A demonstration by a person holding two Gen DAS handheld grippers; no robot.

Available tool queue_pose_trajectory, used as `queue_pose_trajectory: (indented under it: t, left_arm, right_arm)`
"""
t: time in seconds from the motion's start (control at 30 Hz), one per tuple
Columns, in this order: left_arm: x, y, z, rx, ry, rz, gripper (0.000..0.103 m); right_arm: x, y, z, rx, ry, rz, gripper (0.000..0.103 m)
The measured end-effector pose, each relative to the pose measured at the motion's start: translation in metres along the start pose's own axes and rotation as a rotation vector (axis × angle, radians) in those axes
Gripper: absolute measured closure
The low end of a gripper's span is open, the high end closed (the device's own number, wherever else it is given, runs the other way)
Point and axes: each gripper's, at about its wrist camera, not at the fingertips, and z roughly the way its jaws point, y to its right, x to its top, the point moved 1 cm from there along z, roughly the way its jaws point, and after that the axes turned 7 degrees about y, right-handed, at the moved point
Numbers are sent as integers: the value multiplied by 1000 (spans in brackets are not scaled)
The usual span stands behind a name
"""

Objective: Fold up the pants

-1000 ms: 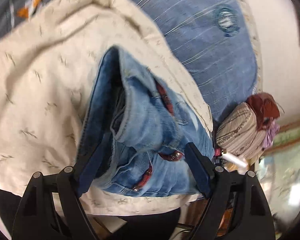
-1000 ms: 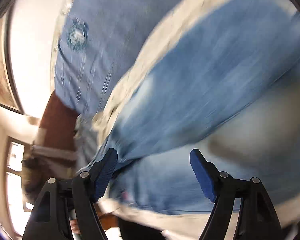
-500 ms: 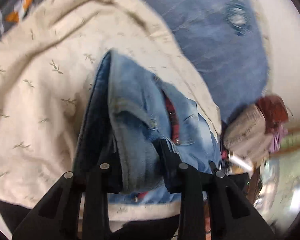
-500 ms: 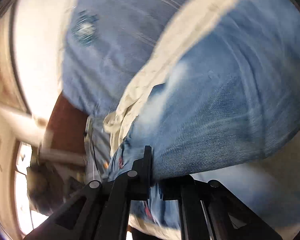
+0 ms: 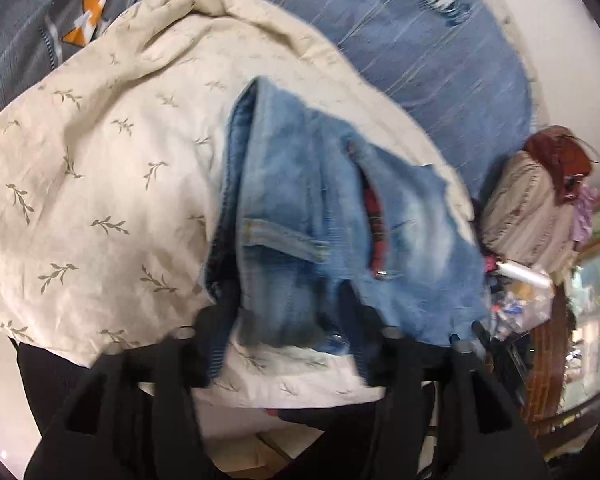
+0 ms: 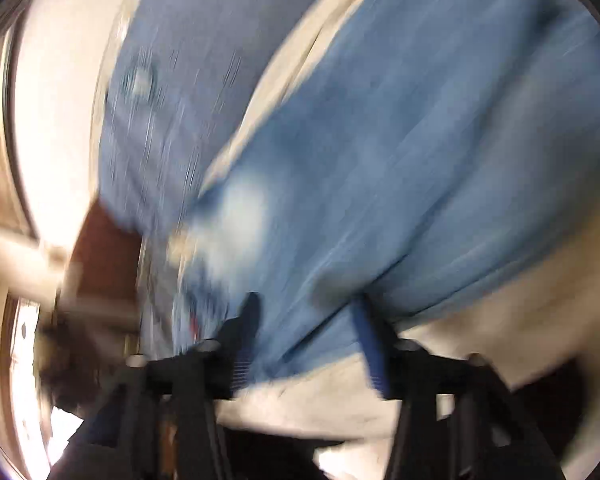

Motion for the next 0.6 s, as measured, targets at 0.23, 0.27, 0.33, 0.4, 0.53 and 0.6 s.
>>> queue_pose_trajectory:
  t: [0.23,0.27,0.33,0.4,0.53,0.6]
  left_arm:
    - [-5,1,27,1,-43,-56,27]
    - [-4,2,32,30,-41,-59,29]
    - [4,7,37,84,-37,-46,59]
    - [13,10,33,96,-54,-64,79]
    - [7,17,12,63,-50,-26,82]
    - [-2,20,13,80,-59,23,82]
  right_arm:
    - [87,46,-12,-141,167,84,41]
    - [93,51,-4,-156,175,92,41]
    - [103,43,-1,-154,205,68,78]
    - [118,21,-22,-74,247,-26,101]
    - [114,4,-80,-72,369,-134,101]
    - [104,31,-87,-161,352,-135,100]
